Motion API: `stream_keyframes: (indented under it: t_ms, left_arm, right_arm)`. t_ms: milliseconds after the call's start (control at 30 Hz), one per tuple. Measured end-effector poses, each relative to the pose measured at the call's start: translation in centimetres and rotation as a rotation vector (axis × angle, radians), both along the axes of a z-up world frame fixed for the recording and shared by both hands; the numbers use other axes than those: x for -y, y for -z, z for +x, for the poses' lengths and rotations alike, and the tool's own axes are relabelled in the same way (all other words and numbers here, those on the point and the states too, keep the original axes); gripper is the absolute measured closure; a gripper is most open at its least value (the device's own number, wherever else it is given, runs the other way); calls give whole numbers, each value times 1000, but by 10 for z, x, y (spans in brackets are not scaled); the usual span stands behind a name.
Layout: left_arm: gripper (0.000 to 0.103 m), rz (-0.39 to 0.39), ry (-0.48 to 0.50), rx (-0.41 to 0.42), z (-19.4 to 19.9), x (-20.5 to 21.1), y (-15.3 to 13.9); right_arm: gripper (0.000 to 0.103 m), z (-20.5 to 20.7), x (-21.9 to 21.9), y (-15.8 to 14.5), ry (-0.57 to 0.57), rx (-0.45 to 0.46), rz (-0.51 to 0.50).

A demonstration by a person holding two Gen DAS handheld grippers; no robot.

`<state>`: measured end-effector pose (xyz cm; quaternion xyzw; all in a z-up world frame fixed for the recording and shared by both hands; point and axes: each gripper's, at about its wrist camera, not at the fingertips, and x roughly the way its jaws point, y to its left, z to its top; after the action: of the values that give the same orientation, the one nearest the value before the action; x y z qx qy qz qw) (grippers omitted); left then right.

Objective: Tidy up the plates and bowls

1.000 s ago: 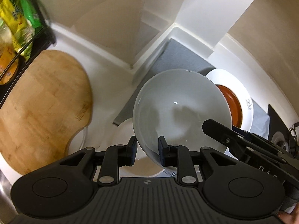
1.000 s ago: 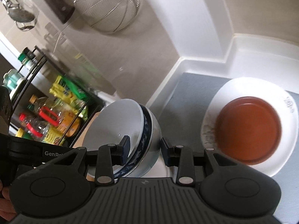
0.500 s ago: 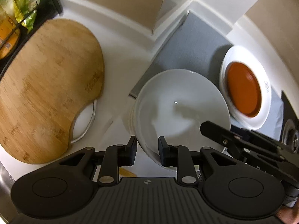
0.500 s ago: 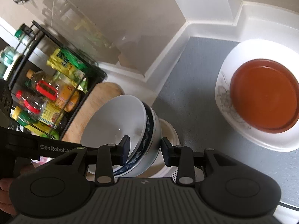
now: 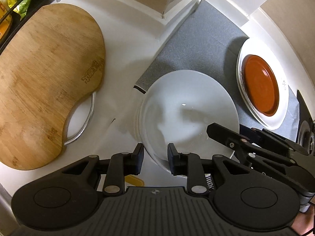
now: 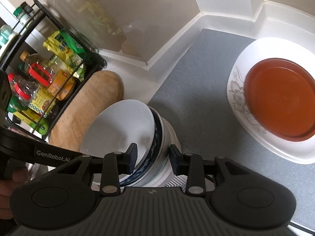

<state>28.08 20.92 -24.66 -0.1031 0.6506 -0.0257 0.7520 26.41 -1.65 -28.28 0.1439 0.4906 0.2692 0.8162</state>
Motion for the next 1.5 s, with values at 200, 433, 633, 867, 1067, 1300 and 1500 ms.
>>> stream_keyframes:
  t_ms: [200,433,633,867,1067,1300,1500]
  left_arm:
    - [75,-1,27,40,-1,-2,-12]
    - [75,-35,36,83,-2,-10,-20]
    - [75,-79,7,74,0,-19,-18]
    - [72,-103,-36,70,3,-23,-16]
    - [59,-154,-90,73,7,-29,-17]
    - [41,-134,-85,81,11,-27,-6]
    - [37,-119,-37,8,13,-15,34]
  right_arm:
    - [64,6,20,-4,11,11,96]
    - [94,18,20,-12,13,42,98]
    - [96,19,25,-2,35,23,155]
    - [82,17,36,7,69,-41,267]
    - [26,9,43,4,109,-52,342]
    - [12,5,39,10,112,-63,259]
    - [13,3,25,39,135,-167,248]
